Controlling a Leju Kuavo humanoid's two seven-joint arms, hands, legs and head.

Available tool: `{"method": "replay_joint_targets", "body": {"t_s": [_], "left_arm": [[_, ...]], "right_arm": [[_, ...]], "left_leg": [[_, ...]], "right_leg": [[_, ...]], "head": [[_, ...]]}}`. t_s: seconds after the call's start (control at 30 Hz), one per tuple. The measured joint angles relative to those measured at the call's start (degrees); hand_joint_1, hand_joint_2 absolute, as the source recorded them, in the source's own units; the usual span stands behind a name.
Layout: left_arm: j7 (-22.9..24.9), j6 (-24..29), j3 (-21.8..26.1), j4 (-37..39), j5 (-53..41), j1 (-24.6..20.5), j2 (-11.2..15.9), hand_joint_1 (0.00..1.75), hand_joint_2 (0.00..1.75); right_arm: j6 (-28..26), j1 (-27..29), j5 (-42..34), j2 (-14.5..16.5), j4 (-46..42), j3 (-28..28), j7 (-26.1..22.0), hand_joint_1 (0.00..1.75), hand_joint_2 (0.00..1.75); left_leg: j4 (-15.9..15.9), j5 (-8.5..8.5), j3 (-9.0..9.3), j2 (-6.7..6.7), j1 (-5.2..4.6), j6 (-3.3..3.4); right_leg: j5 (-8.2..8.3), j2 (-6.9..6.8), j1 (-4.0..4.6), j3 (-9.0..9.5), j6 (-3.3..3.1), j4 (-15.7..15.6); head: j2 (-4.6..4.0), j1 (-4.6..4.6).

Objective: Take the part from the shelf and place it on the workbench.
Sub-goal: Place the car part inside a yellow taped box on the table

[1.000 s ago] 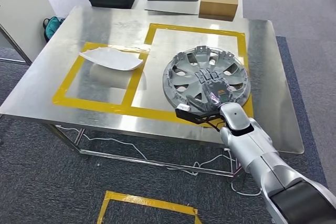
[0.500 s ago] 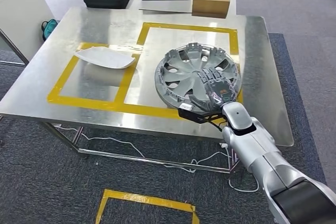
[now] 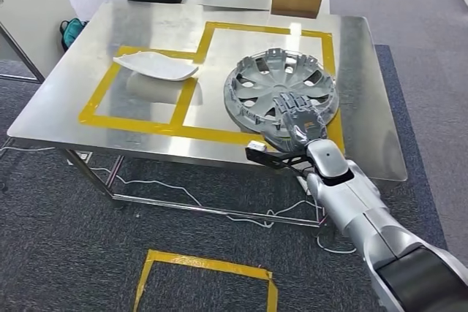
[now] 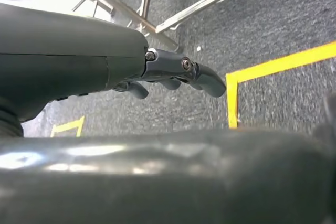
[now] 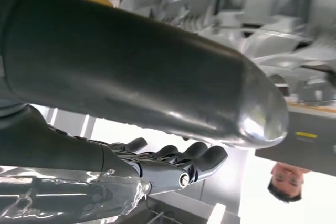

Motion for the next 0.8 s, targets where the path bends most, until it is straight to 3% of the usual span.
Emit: {"method": "replay_joint_targets", "body": {"t_s": [0.03, 0.07, 0.13, 0.17, 0.2, 0.23, 0.3, 0.37, 0.43, 0.5, 0.53, 0.6, 0.67, 0.7, 0.73, 0.8], "left_arm": [[0.0, 0.0, 0.0, 0.0, 0.0, 0.1, 0.0, 0.00, 0.00], [0.0, 0.0, 0.0, 0.0, 0.0, 0.1, 0.0, 0.00, 0.00], [0.0, 0.0, 0.0, 0.0, -0.1, 0.0, 0.0, 0.00, 0.00], [0.0, 0.0, 0.0, 0.0, -0.1, 0.0, 0.0, 0.00, 0.00], [0.0, 0.0, 0.0, 0.0, -0.1, 0.0, 0.0, 0.00, 0.00], [0.0, 0.0, 0.0, 0.0, -0.2, 0.0, 0.0, 0.00, 0.00], [0.0, 0.0, 0.0, 0.0, -0.2, -0.1, 0.0, 0.00, 0.00], [0.0, 0.0, 0.0, -0.1, -0.2, -0.2, -0.1, 0.00, 0.00], [0.0, 0.0, 0.1, -0.1, -0.2, -0.3, -0.1, 0.00, 0.00], [0.0, 0.0, 0.1, -0.1, -0.3, -0.3, 0.1, 0.00, 0.00], [0.0, 0.0, 0.1, -0.1, -0.3, -0.3, 0.1, 0.00, 0.00], [0.0, 0.0, 0.1, -0.1, -0.3, -0.4, 0.2, 0.00, 0.00], [0.0, 0.0, 0.3, -0.1, -0.3, -0.6, 0.3, 0.00, 0.00], [0.0, 0.0, 0.3, -0.1, -0.3, -0.6, 0.4, 0.00, 0.00], [0.0, 0.0, 0.4, -0.1, -0.3, -0.7, 0.4, 0.00, 0.00], [0.1, 0.0, 0.5, -0.1, -0.4, -0.7, 0.4, 0.00, 0.00]], "right_arm": [[0.0, 0.1, 0.0, -0.1, 0.1, 0.0, 0.0, 0.00, 0.00], [0.0, 0.2, 0.0, -0.1, 0.2, 0.0, 0.0, 0.00, 0.00], [0.0, 0.1, 0.0, -0.1, 0.3, 0.0, 0.0, 0.00, 0.00], [0.0, 0.2, 0.0, -0.1, 0.4, 0.0, 0.0, 0.00, 0.00], [0.0, 0.2, 0.0, -0.1, 0.5, 0.0, 0.0, 0.00, 0.00], [0.0, 0.2, 0.0, -0.1, 0.5, 0.0, 0.0, 0.00, 0.00], [0.0, 0.1, 0.0, -0.1, 0.6, 0.0, 0.0, 0.00, 0.00], [0.0, -0.1, -0.1, -0.1, 0.6, 0.0, 0.0, 0.00, 0.00], [0.0, -0.3, -0.1, -0.1, 0.6, 0.0, 0.0, 0.00, 0.00], [0.0, -0.3, -0.1, -0.1, 0.6, 0.0, 0.0, 0.00, 0.00], [0.0, -0.3, -0.1, -0.1, 0.6, 0.0, 0.0, 0.00, 0.00], [0.0, -0.3, -0.1, -0.1, 0.6, 0.0, 0.0, 0.00, 0.00], [0.0, -0.2, -0.1, 0.0, 0.7, 0.1, 0.0, 0.00, 0.00], [0.0, -0.2, -0.2, 0.0, 0.7, 0.1, 0.0, 0.00, 0.00], [-0.1, -0.1, -0.2, 0.0, 0.7, 0.1, 0.0, 0.00, 0.00], [-0.1, -0.1, -0.4, 0.0, 0.8, 0.1, -0.1, 0.00, 0.00]], "left_leg": [[-0.1, 0.57, -0.48, 0.09, 0.03, 0.57], [-0.1, 1.18, -1.08, 0.17, 0.07, 1.03], [-0.1, 2.33, -2.48, 0.20, -0.11, 1.53], [0.0, 2.92, -3.22, 0.20, -0.24, 1.62], [0.0, 3.48, -3.93, 0.20, -0.40, 1.68], [0.0, 4.02, -4.62, 0.20, -0.56, 1.70], [0.1, 4.98, -5.71, 0.19, -0.86, 1.68], [0.1, 5.87, -6.44, 0.20, -1.14, 1.43], [0.0, 6.80, -6.84, 0.23, -1.14, 0.92], [-0.1, 7.15, -7.27, 0.18, -1.12, 0.27], [0.5, 6.12, -7.68, 0.14, -1.11, -0.17], [4.9, 1.22, -9.11, 0.12, -0.87, -1.14], [12.1, -3.44, -10.46, 0.12, -0.47, -1.98], [14.7, -3.91, -10.52, 0.12, -0.29, -2.33], [15.8, -3.15, -9.91, 0.13, -0.09, -2.67], [12.2, 0.22, -6.18, 0.20, 0.57, -3.52]], "right_leg": [[-1.29, -0.03, -0.05, -0.53, 0.24, 0.9], [-3.66, -0.06, -0.06, -1.36, 0.42, 3.3], [-9.33, -0.09, 0.09, -3.28, 0.51, 10.9], [-11.01, -0.09, 0.21, -3.88, 0.46, 14.5], [-11.37, -0.08, 0.36, -3.75, 0.29, 16.6], [-10.65, -0.08, 0.54, -2.64, 0.00, 16.6], [-8.31, -0.06, 1.05, 2.49, -0.97, 10.7], [-8.16, -0.04, 1.48, 8.16, -1.84, 2.8], [-8.66, 0.01, 1.73, 10.10, -2.13, -0.5], [-7.62, -0.10, 1.57, 9.38, -2.51, -1.1], [-6.95, -0.21, 1.38, 8.95, -2.88, -1.4], [-5.55, -0.40, 1.02, 7.92, -3.37, -1.7], [-4.30, -0.53, 0.88, 6.42, -3.40, -1.8], [-3.69, -0.58, 0.76, 5.64, -3.28, -1.7], [-3.10, -0.62, 0.59, 4.86, -3.09, -1.7], [-2.18, -0.63, 0.12, 3.52, -2.44, -1.4]], "head": [[0.00, 0.06], [0.00, 0.13], [0.00, 0.24], [0.00, 0.24], [0.00, 0.22], [0.00, 0.22], [0.00, 0.21], [0.00, 0.15], [0.00, 0.14], [0.00, 0.26], [0.00, 0.16], [0.00, -0.06], [0.00, -0.22], [0.00, -0.22], [0.00, -0.24], [0.00, -0.25]]}}
